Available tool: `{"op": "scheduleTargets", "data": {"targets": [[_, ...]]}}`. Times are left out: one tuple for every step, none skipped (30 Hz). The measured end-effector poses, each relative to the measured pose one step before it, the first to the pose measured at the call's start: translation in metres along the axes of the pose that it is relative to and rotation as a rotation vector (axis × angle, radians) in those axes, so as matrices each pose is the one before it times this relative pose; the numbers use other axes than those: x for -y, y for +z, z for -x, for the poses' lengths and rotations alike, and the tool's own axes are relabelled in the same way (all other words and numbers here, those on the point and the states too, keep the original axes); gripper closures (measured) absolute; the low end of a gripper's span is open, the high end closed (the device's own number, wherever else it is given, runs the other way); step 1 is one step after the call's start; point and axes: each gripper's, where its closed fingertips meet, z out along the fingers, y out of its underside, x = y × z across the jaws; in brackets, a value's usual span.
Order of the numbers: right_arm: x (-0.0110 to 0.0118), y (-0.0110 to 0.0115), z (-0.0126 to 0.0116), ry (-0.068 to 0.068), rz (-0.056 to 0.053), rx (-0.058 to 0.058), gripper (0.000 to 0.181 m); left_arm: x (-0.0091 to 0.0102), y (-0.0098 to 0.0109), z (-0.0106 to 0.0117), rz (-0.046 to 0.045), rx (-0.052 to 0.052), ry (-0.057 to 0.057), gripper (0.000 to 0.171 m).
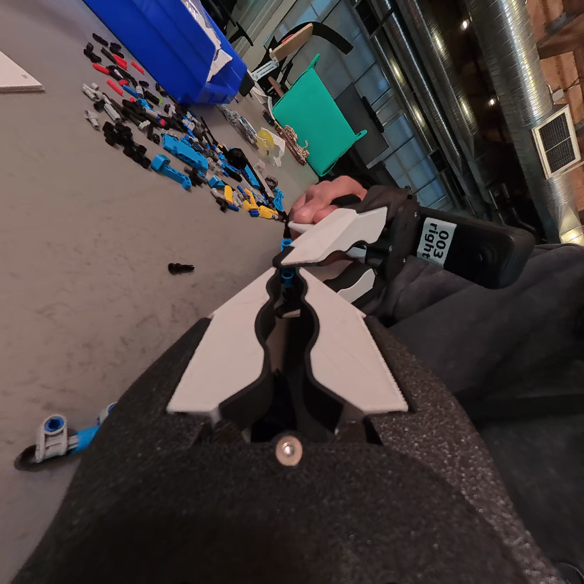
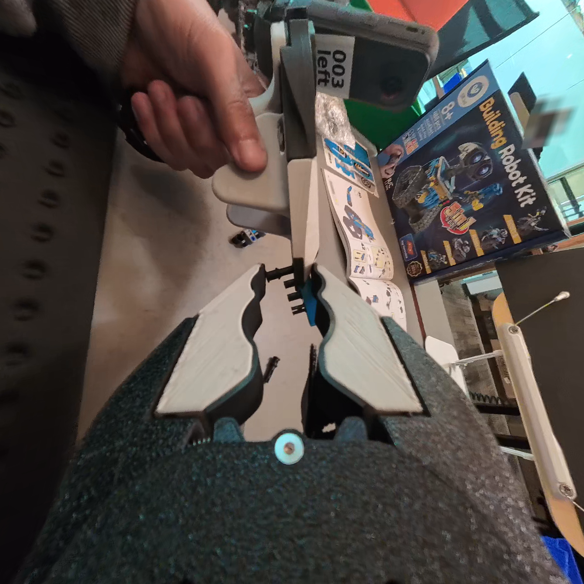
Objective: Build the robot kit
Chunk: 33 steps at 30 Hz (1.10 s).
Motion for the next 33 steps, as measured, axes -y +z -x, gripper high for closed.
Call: {"op": "scheduleTargets", "data": {"targets": [[-0.00079,0.00050,0.00058,-0.0194,0.0116,-0.0060,0.154,-0.00031,-0.00006,0.00004,-0.00184,-0.0070,-0.0070,0.165],[-0.00001,-0.00006,-0.00006,-0.0163,0.0103,-0.0110,0.154,0.00013,0.00015,-0.00080,-0.00603,-0.0107,-0.0078,0.165],[0.00069,-0.00062,-0.00059,-0.0044,0.0045,-0.0073,0.155,0.00038,0.00023,-0.00088,-0.00779,-0.0100,-0.0085,0.165],[0.00031,-0.00054,-0.00056,0.0002,0.0011,-0.0027,0.155,0.00035,0.00029,-0.00048,-0.00580,-0.0061,-0.0078,0.165],[0.00016,-0.00025,-0.00059,-0.0023,0.0030,-0.0056,0.156,0.00029,0.00017,-0.00051,-0.00514,-0.0048,-0.0039,0.166],[0.00058,-0.00031,-0.00081,-0.0041,0.0045,-0.0139,0.157,-0.00002,0.00000,-0.00043,-0.00356,-0.0067,-0.0053,0.166],[-0.00006,0.00014,0.00000,-0.0109,0.0118,-0.0096,0.157,-0.00098,0.00015,0.00059,0.00247,-0.0023,-0.0087,0.166],[-0.00093,0.00057,-0.00002,-0.0074,0.0108,-0.0090,0.160,-0.00121,0.00032,0.00115,0.00321,-0.0003,-0.0086,0.166],[-0.00117,0.00072,0.00090,0.0007,0.0067,0.0025,0.160,0.00010,0.00021,0.00079,-0.00467,-0.0041,-0.0104,0.166],[-0.00053,0.00024,0.00026,0.0089,0.0009,0.0049,0.160,0.00027,0.00019,0.00031,-0.00422,-0.0033,-0.0052,0.166],[-0.00026,0.00022,-0.00029,0.0043,-0.0002,0.0043,0.160,0.00081,0.00004,-0.00007,-0.00427,0.0010,0.0072,0.166],[0.00026,-0.00015,-0.00077,0.0035,-0.0095,0.0012,0.160,0.00119,-0.00009,-0.00139,-0.00387,-0.0058,0.0098,0.166],[0.00198,-0.00088,-0.00180,0.0073,-0.0180,-0.0075,0.159,0.00195,-0.00041,-0.00182,-0.00506,-0.0088,0.0067,0.166],[0.00146,-0.00015,-0.00170,0.0062,-0.0154,-0.0060,0.158,0.00137,-0.00054,0.00053,-0.00296,0.0050,0.0071,0.166],[-0.00087,0.00154,-0.00004,0.0325,-0.0092,0.0121,0.157,0.00018,-0.00048,0.00179,-0.00004,0.0049,0.0029,0.166],[-0.00041,0.00069,0.00069,0.0403,-0.0227,0.0228,0.156,0.00067,-0.00056,0.00053,-0.00853,-0.0086,-0.0058,0.166],[0.00017,-0.00180,-0.00103,0.0374,-0.0292,0.0188,0.155,0.00228,-0.00106,0.00111,-0.02003,-0.0064,-0.0105,0.166],[0.00023,-0.00414,-0.00347,0.0443,-0.0290,0.0154,0.151,0.00359,-0.00247,0.00192,-0.02281,-0.0013,-0.0103,0.166],[0.00134,-0.00533,-0.00551,0.0633,-0.0383,0.0139,0.143,0.00385,-0.00292,0.00065,-0.02105,-0.0088,-0.0152,0.166],[0.00112,-0.00520,-0.00547,0.0716,-0.0368,0.0205,0.142,0.00321,-0.00225,-0.00040,-0.01923,-0.0150,-0.0178,0.166],[-0.00064,-0.00343,-0.00737,0.0692,-0.0201,0.0051,0.139,0.00224,-0.00116,-0.00017,-0.01716,-0.0126,-0.0192,0.166],[-0.00079,-0.00135,-0.00482,0.0478,-0.0097,0.0063,0.137,0.00087,0.00001,-0.00103,-0.00959,-0.0175,-0.0189,0.166],[-0.00024,-0.00017,-0.00171,0.0153,-0.0083,0.0046,0.137,-0.00021,0.00094,-0.00262,-0.00237,-0.0241,-0.0166,0.166],[-0.00073,0.00065,0.00165,-0.0131,0.0000,0.0066,0.140,0.00029,0.00093,-0.00221,-0.00479,-0.0163,-0.0089,0.166],[-0.00215,0.00149,0.00245,-0.0268,0.0121,0.0000,0.145,0.00017,0.00058,-0.00106,-0.00340,-0.0040,0.0014,0.166],[-0.00243,0.00189,0.00196,-0.0304,0.0150,-0.0066,0.149,-0.00139,0.00071,-0.00079,0.00861,-0.0020,0.0042,0.166],[-0.00091,0.00102,0.00171,-0.0288,0.0088,-0.0068,0.153,-0.00173,0.00067,-0.00097,0.00987,-0.0040,0.0021,0.165],[0.00170,-0.00117,-0.00124,-0.0278,-0.0046,-0.0211,0.162,-0.00128,0.00062,-0.00166,0.00573,-0.0086,0.0017,0.166],[0.00235,-0.00171,0.00046,-0.0169,-0.0121,0.0004,0.162,-0.00095,0.00072,-0.00149,0.00593,-0.0058,0.0037,0.166],[0.00011,-0.00082,0.00097,0.0079,-0.0042,0.0127,0.162,-0.00175,0.00043,0.00037,0.01158,0.0069,0.0099,0.166],[-0.00188,-0.00013,0.00162,0.0065,0.0047,0.0193,0.162,-0.00232,0.00054,0.00086,0.01499,0.0072,0.0077,0.166],[-0.00166,-0.00015,0.00185,-0.0027,0.0035,0.0180,0.162,-0.00266,0.00088,-0.00056,0.01714,-0.0031,0.0042,0.165],[0.00005,-0.00040,0.00322,-0.0015,-0.0065,0.0273,0.162,-0.00366,0.00151,-0.00153,0.02364,-0.0080,0.0040,0.165]]}}
